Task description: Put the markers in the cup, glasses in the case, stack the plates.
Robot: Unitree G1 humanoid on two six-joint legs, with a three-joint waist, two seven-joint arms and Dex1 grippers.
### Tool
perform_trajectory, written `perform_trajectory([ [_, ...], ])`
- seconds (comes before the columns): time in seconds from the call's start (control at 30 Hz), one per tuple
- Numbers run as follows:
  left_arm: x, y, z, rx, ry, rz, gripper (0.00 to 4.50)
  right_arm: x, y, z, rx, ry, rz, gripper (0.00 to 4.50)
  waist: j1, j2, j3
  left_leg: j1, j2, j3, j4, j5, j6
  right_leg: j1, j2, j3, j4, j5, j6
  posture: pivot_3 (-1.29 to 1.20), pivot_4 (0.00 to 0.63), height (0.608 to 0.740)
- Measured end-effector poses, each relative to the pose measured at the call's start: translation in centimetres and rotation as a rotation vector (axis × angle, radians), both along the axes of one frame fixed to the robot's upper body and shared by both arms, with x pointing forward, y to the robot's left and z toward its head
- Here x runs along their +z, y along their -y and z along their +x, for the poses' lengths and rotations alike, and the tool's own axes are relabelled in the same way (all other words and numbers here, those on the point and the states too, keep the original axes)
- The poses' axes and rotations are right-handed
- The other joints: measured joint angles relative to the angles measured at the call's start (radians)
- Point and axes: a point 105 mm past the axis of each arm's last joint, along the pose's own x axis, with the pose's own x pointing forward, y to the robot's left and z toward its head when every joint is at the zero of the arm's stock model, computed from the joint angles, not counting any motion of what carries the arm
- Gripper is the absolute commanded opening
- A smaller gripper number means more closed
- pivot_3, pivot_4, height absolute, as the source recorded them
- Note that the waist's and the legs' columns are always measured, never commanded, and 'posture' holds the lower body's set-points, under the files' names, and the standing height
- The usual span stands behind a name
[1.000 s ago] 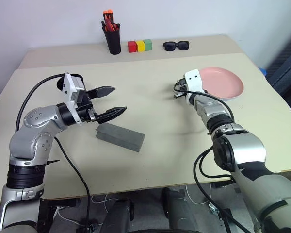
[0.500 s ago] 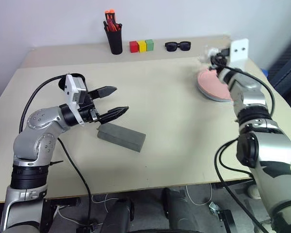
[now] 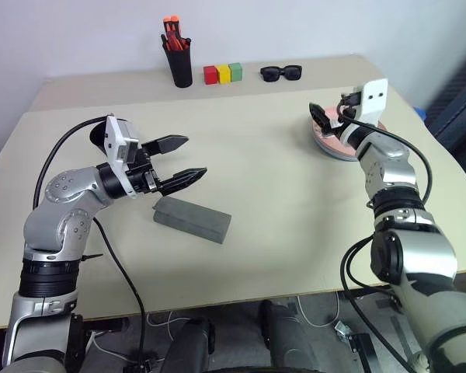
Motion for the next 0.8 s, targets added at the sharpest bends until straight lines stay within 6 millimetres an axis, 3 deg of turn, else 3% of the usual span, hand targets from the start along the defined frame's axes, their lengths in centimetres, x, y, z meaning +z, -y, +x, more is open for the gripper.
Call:
perform_trajectory([
  [0.13,-0.6,-1.5,-0.6,0.037,-0.027,-0.010,4.50,-1.0,-2.4,-4.6,0.271,-0.018,-0.032,4.46,0.010,0.000,0.000,-0.001,0.000,-0.001,0.001,0.000,0.000,-0.001,0.000,0.000,0.000,0.000,0.000,0.00,0.150,0.740],
  [0.3,-2.0,-3.1,-2.3,0.072,-0.062,0.005,4.50,-3.4,-5.1,-12.8,0.623,-0.122,-0.241,4.46,0.027,0.000,0.000,0.000,0.000,0.000,0.002,0.000,0.000,0.001,0.000,0.000,0.000,0.000,0.000,0.00,0.150,0.740],
  [0.43,-3.3,-4.6,-3.7,0.088,-0.095,0.035,4.50,-5.1,-5.8,-18.4,0.825,-0.234,-0.353,4.46,0.030,-0.001,0.000,0.004,0.001,0.001,0.002,-0.001,0.001,0.006,0.000,0.000,-0.002,-0.001,0.000,0.00,0.150,0.740],
  [0.53,-4.0,-5.7,-4.7,0.099,-0.106,0.060,4.50,-4.8,-5.3,-20.0,0.876,-0.215,-0.293,4.46,0.032,-0.002,-0.001,0.005,0.001,0.001,0.003,-0.001,0.001,0.007,0.000,0.000,-0.003,-0.002,0.000,0.00,0.150,0.740],
  [0.67,-4.9,-6.8,-6.2,0.089,-0.131,0.104,4.50,-5.0,-3.9,-20.3,0.839,-0.242,-0.285,4.46,0.036,-0.002,-0.001,0.005,0.002,0.002,0.003,-0.001,0.001,0.008,0.000,0.000,-0.003,-0.003,-0.003,0.00,0.150,0.740],
  [0.8,-4.9,-6.7,-6.6,0.061,-0.119,0.112,4.50,-5.4,-3.6,-20.1,0.812,-0.258,-0.269,4.46,0.050,-0.002,-0.001,0.005,0.002,0.003,0.004,-0.001,0.001,0.008,0.000,0.000,-0.003,-0.003,-0.003,0.00,0.150,0.740],
])
